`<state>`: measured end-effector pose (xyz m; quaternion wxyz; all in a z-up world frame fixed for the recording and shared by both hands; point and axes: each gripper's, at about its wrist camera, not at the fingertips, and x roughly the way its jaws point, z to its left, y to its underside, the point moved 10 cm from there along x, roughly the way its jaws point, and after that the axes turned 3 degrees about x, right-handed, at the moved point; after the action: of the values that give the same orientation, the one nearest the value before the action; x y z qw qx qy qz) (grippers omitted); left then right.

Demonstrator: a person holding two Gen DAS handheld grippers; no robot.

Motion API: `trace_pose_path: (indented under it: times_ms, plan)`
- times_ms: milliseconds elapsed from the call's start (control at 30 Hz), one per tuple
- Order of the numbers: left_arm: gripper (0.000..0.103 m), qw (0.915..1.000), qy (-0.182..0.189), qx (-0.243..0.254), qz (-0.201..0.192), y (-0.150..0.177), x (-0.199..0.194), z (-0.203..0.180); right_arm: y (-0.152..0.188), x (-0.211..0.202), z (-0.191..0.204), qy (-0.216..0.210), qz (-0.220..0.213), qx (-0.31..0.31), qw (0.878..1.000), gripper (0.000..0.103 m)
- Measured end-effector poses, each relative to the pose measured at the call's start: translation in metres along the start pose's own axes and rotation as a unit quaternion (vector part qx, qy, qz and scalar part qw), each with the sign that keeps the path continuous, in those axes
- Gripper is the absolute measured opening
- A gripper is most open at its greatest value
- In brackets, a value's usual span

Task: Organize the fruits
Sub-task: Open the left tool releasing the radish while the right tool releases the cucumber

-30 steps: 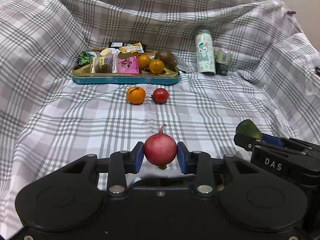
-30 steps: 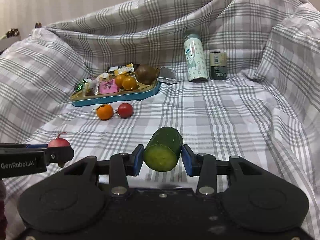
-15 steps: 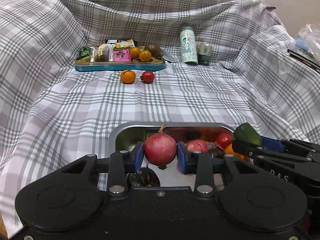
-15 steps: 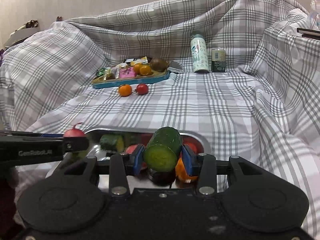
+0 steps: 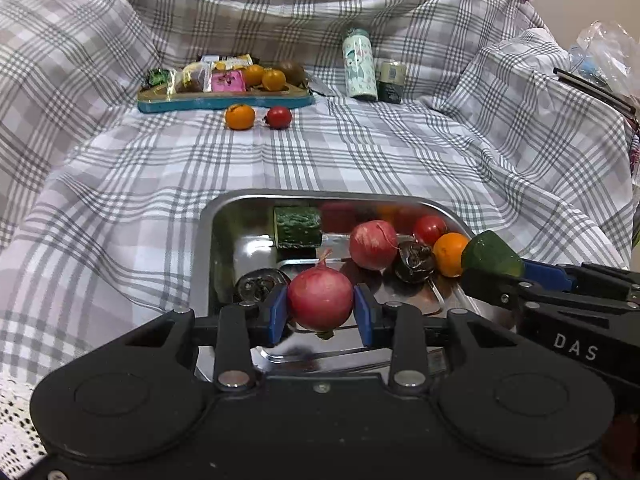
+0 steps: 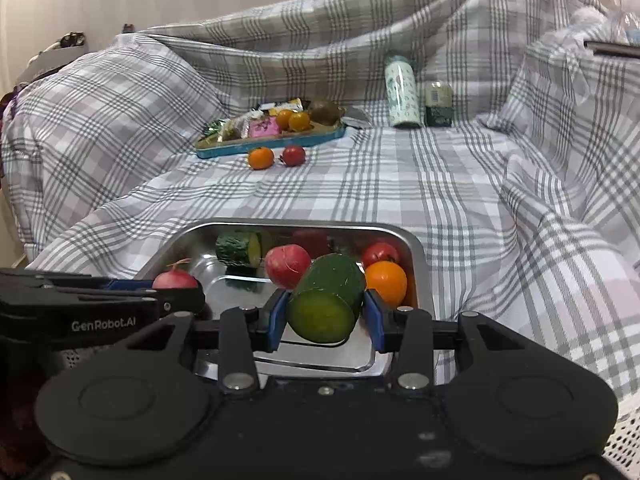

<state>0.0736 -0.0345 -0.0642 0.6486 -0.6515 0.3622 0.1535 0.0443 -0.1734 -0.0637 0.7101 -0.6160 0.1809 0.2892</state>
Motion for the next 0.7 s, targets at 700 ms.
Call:
trace_pose_path:
  times_ms: [700]
  plan:
    - [0.045,0.9992,0.006,-0.039,-0.002,-0.0006,-0.0007,0.0067,0.0057,0.0014,0.0042,0.011,-0.002,-0.019,1.0,0.037]
